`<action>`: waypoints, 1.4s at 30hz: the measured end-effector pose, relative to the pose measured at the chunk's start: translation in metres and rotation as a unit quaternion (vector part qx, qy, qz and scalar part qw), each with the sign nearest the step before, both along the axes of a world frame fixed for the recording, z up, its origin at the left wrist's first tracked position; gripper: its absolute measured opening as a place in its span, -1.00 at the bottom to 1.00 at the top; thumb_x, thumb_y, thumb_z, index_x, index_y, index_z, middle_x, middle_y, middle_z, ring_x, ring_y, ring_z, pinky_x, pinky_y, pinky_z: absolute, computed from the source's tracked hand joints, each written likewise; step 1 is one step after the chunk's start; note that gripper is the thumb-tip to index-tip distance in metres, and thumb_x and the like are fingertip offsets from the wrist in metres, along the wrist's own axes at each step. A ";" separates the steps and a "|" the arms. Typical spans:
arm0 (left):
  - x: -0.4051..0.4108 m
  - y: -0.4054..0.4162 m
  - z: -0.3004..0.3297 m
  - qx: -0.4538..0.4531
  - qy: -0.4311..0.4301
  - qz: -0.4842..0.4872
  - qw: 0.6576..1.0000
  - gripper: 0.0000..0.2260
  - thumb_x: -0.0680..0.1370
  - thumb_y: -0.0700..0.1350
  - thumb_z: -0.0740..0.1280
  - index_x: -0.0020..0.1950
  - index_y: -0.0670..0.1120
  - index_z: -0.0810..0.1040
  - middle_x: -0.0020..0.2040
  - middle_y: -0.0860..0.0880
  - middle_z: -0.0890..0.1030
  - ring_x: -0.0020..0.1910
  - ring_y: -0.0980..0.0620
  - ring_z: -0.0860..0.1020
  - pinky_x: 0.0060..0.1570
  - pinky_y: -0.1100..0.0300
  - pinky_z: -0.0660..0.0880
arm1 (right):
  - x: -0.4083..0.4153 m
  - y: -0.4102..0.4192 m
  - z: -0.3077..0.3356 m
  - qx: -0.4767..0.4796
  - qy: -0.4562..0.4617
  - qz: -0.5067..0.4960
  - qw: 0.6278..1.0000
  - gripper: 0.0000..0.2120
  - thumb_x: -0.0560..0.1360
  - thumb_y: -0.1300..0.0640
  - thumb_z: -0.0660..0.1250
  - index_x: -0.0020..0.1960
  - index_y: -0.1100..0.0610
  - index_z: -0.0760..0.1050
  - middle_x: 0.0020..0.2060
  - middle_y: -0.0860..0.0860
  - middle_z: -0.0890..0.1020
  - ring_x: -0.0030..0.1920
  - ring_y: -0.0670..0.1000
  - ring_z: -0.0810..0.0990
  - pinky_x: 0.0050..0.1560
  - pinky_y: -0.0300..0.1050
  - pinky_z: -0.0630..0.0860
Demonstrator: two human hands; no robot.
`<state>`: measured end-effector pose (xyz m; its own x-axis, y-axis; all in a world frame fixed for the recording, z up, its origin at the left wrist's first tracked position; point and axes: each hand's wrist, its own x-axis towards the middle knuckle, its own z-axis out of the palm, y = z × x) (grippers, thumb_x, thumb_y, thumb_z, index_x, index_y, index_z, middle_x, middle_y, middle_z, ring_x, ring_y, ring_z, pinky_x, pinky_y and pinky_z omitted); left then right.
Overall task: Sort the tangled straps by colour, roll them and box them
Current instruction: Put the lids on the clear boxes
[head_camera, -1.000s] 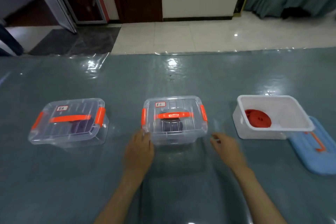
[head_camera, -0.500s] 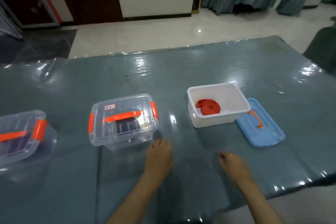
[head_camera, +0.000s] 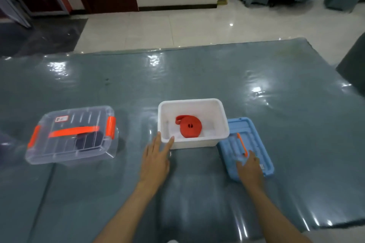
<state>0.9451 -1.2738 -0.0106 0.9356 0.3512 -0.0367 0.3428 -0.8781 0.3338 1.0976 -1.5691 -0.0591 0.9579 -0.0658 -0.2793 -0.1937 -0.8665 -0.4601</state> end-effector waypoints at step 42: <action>0.064 0.012 -0.018 -0.332 -0.199 0.322 0.864 -0.97 0.70 0.01 0.27 0.12 0.13 0.43 0.01 0.09 0.63 -0.04 0.13 0.61 -0.13 0.13 0.47 | 0.096 0.116 0.044 0.034 -0.270 0.271 0.923 -0.54 0.62 0.17 0.36 0.52 0.11 0.50 0.53 0.10 0.48 0.57 0.20 0.41 0.49 0.28 0.35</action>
<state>1.0091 -1.2614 -0.0285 0.5388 0.8288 -0.1511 0.4308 -0.1169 0.8948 1.1937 -1.4528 -0.0147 0.8456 0.4646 0.2628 0.5337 -0.7337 -0.4204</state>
